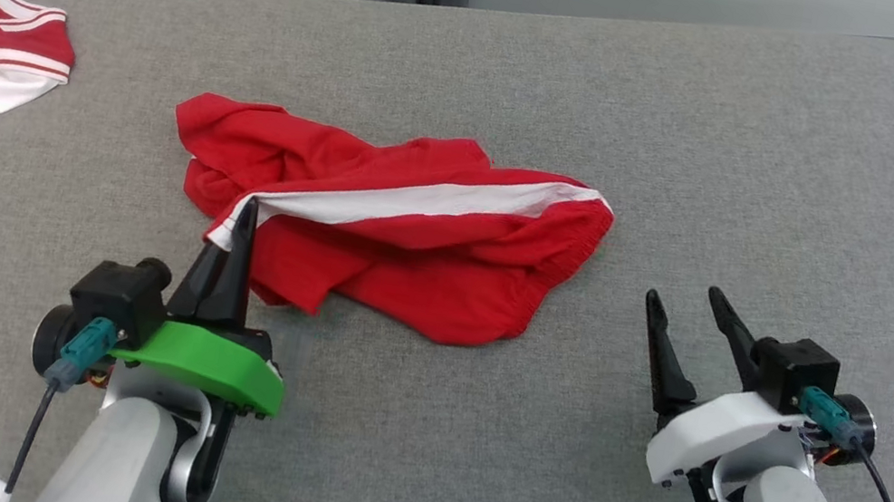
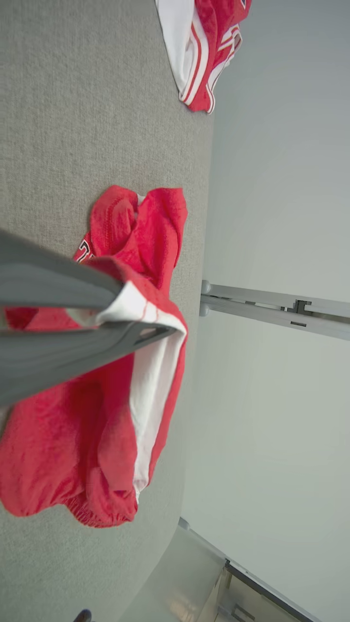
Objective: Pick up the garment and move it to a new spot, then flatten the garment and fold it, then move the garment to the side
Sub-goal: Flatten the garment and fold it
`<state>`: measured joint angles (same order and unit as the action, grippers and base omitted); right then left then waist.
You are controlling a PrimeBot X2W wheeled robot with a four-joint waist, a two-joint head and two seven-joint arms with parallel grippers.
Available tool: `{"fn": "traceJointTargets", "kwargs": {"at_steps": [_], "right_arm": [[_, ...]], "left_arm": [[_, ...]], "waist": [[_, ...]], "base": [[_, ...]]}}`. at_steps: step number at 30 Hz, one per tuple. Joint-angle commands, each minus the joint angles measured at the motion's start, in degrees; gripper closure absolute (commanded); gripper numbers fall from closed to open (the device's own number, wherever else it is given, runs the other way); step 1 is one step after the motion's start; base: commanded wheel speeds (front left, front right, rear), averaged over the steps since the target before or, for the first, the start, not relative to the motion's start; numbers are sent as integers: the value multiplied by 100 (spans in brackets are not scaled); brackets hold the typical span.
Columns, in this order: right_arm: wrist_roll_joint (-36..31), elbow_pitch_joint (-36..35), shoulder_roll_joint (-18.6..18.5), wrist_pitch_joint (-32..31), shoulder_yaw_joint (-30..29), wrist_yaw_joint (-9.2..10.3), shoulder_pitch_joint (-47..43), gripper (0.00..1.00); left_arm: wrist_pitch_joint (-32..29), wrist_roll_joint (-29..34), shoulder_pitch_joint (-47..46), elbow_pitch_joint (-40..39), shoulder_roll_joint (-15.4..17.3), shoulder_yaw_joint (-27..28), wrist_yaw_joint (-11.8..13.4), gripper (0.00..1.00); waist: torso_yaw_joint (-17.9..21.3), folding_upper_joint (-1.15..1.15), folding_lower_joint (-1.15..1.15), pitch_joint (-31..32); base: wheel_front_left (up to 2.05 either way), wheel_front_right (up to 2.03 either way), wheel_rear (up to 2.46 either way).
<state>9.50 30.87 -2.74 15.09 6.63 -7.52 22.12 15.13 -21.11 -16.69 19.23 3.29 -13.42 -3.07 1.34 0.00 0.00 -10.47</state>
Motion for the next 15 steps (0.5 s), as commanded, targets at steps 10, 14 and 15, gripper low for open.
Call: {"fn": "traceJointTargets", "kwargs": {"at_steps": [10, 14, 15], "right_arm": [[892, 1113, -25, -255, 728, 6, 1466, 0], [896, 1629, -27, -552, 772, 6, 2070, 0], [891, 1727, -27, -614, 801, 6, 2182, 0]], "left_arm": [[3, 286, 233, 4, 29, 461, -243, 100], [3, 306, 146, 46, -5, 406, -294, 100], [3, 294, 120, 53, -13, 385, -303, 100]], "waist": [[-100, 0, 0, -130], [-219, 0, 0, -211], [-250, 0, 0, -229]], "base": [[0, 0, 0], [0, 0, 0], [0, 0, 0]]}}
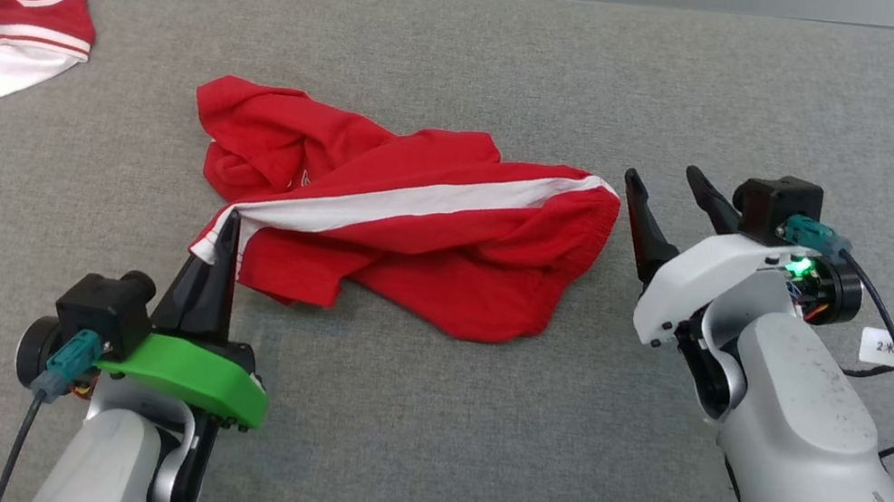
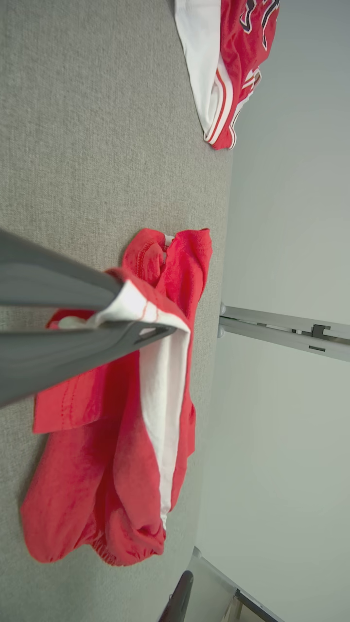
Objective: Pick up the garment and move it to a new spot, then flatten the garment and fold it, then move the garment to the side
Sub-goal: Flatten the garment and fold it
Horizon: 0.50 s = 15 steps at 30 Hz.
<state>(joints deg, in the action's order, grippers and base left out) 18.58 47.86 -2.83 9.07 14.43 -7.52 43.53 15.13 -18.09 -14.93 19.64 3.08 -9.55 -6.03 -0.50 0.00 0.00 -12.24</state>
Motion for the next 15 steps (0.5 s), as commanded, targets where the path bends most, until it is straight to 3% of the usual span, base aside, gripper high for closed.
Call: {"fn": "traceJointTargets", "kwargs": {"at_steps": [1, 15], "right_arm": [[26, 151, -16, -101, 67, 6, 156, 0], [626, 1291, -19, -1352, 789, 6, 992, 0]], "left_arm": [[3, -20, -84, 12, 2, -25, -22, 100], [3, -206, -218, -5, -13, -261, -1, 100]], "waist": [[-100, 0, 0, -74], [-343, 0, 0, -318]], "base": [[0, 0, 0], [0, 0, 0]]}}
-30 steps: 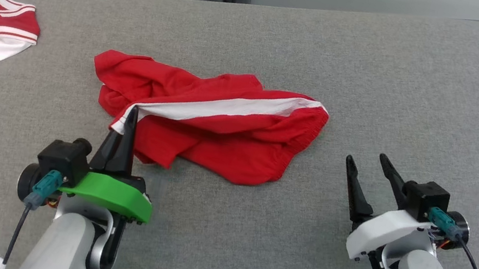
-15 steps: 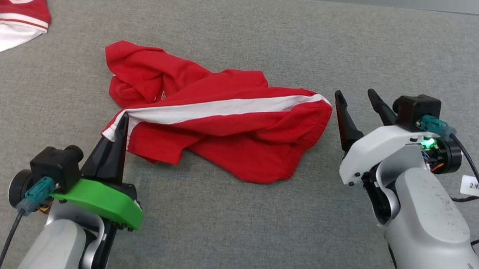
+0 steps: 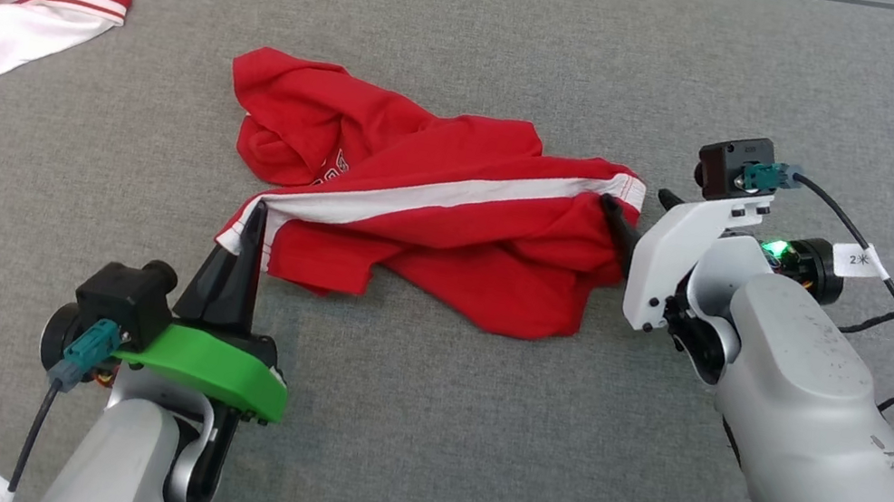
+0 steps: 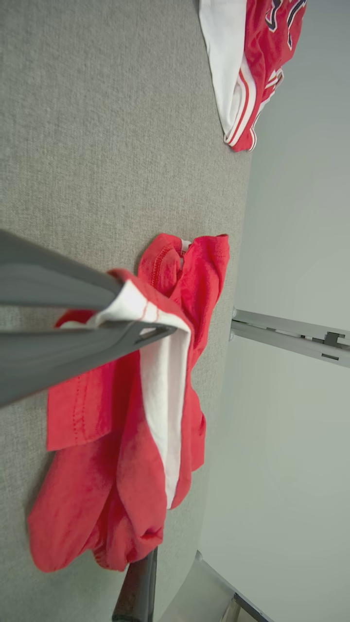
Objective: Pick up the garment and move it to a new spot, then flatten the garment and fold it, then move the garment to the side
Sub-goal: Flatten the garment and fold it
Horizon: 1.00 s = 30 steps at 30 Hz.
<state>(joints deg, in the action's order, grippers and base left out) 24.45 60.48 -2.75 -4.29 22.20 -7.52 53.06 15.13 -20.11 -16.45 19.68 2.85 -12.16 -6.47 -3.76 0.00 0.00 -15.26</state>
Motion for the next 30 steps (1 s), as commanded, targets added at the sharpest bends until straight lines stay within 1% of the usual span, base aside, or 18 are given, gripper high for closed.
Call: {"fn": "traceJointTargets", "kwargs": {"at_steps": [1, 5, 10, 12, 15, 16, 17, 18, 21, 22, 24, 25, 26, 27, 30], "right_arm": [[108, 51, -27, -115, 71, 6, 62, 0], [441, 8, -24, -361, 240, 6, 80, 0], [822, -144, -24, -506, 447, 6, 99, 0], [941, -197, -22, -495, 515, 6, 133, 8], [1020, -252, -24, -375, 623, 6, 177, 31], [1057, -283, -23, -357, 672, 6, 173, 36], [1093, -299, -23, -335, 721, 6, 174, 47], [1110, -304, -23, -329, 762, 6, 181, 50], [1205, -297, -57, -308, 876, 6, 239, 55], [1226, -295, -66, -280, 915, 6, 257, 58], [1282, -307, -86, -190, 970, 6, 280, 67], [1316, -324, -98, -124, 1007, 6, 286, 77], [1348, -339, -109, -63, 1037, 6, 284, 97], [1379, -354, -128, 17, 1072, 6, 286, 100], [1481, -434, -159, 186, 1190, 6, 266, 100]], "left_arm": [[3, -15, -68, -12, 9, -10, 46, 100], [3, -38, -53, -21, 10, -37, 70, 100], [3, -45, -54, -43, 9, -27, 87, 100], [3, -33, -60, -50, 9, -15, 90, 100], [3, -16, -79, -52, 9, -4, 88, 100], [3, -17, -86, -50, 9, -6, 86, 100], [3, -18, -91, -44, 9, -6, 83, 100], [3, -18, -96, -37, 9, -11, 80, 100], [3, -30, -120, -21, 9, -21, 69, 100], [3, -34, -122, -21, 9, -20, 67, 100], [3, -33, -123, -17, 9, -12, 62, 100], [3, -27, -126, -14, 9, -4, 60, 100], [3, -20, -132, -14, 9, 4, 58, 100], [3, -11, -138, -16, 9, 17, 56, 100], [3, 37, -152, -28, 10, 74, 51, 100]], "waist": [[-22, 0, 0, -18], [-37, 0, 0, -13], [-47, 0, 0, -39], [-50, 0, 0, -59], [-61, 0, 0, -88], [-68, 0, 0, -94], [-76, 0, 0, -101], [-85, 0, 0, -105], [-124, 0, 0, -126], [-134, 0, 0, -134], [-149, 0, 0, -151], [-155, 0, 0, -155], [-158, 0, 0, -154], [-157, 0, 0, -148], [-125, 0, 0, -97]], "base": [[0, 0, 0], [0, 0, 0], [0, 0, 0], [0, 0, 0], [0, 0, 0], [0, 0, 0], [0, 0, 0], [0, 0, 0], [0, 0, 0], [0, 0, 0], [0, 0, 0], [0, 0, 0], [0, 0, 0], [0, 0, 0], [0, 0, 0]]}}
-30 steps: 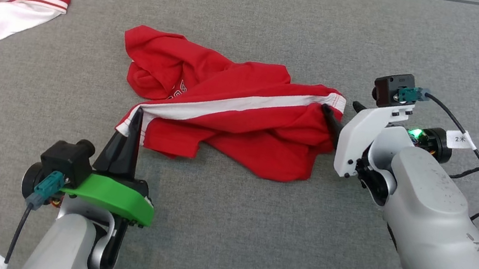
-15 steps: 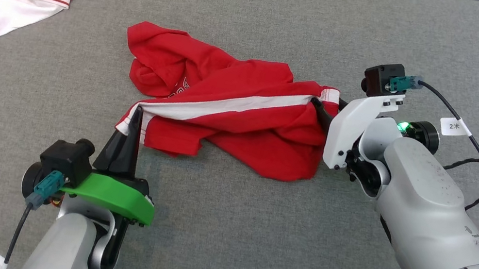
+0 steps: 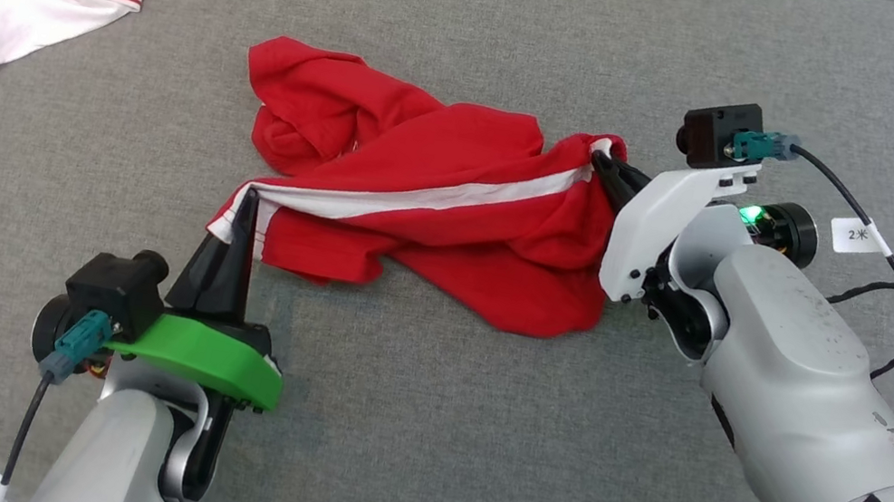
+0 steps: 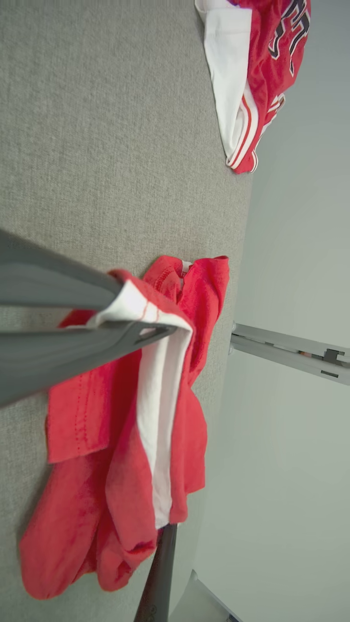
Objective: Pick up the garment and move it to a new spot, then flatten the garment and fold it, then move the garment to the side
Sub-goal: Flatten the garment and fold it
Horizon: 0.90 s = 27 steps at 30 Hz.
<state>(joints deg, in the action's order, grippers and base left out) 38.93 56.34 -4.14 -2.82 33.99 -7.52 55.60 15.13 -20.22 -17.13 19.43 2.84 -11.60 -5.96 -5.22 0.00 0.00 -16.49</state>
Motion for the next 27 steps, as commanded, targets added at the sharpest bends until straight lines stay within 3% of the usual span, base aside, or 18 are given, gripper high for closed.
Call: {"fn": "traceJointTargets", "kwargs": {"at_steps": [1, 6, 14, 19, 27], "right_arm": [[77, -62, -43, 107, 51, 6, 5, 100], [322, -330, -206, 413, 207, 6, -44, 100], [625, -1044, -675, 947, 445, 6, -226, 100], [687, -1656, -1042, 1203, 524, 6, -413, 100], [574, -3248, -1677, 1119, 301, 6, -884, 100]], "left_arm": [[3, 73, -93, -6, 10, 46, -9, 100], [3, 217, -179, -60, 28, 162, -63, 100], [4, 107, -476, -311, 323, 193, -148, 100], [-71, -64, -617, -718, 729, 35, -157, 100], [-725, -335, -587, -2091, 1530, -167, -160, 100]], "waist": [[41, 0, 0, 52], [147, 0, 0, 227], [328, 0, 0, 659], [454, 0, 0, 1062], [665, 0, 0, 1751]], "base": [[0, 0, 0], [0, 0, 0], [0, 0, 0], [0, 0, 0], [0, 0, 0]]}}
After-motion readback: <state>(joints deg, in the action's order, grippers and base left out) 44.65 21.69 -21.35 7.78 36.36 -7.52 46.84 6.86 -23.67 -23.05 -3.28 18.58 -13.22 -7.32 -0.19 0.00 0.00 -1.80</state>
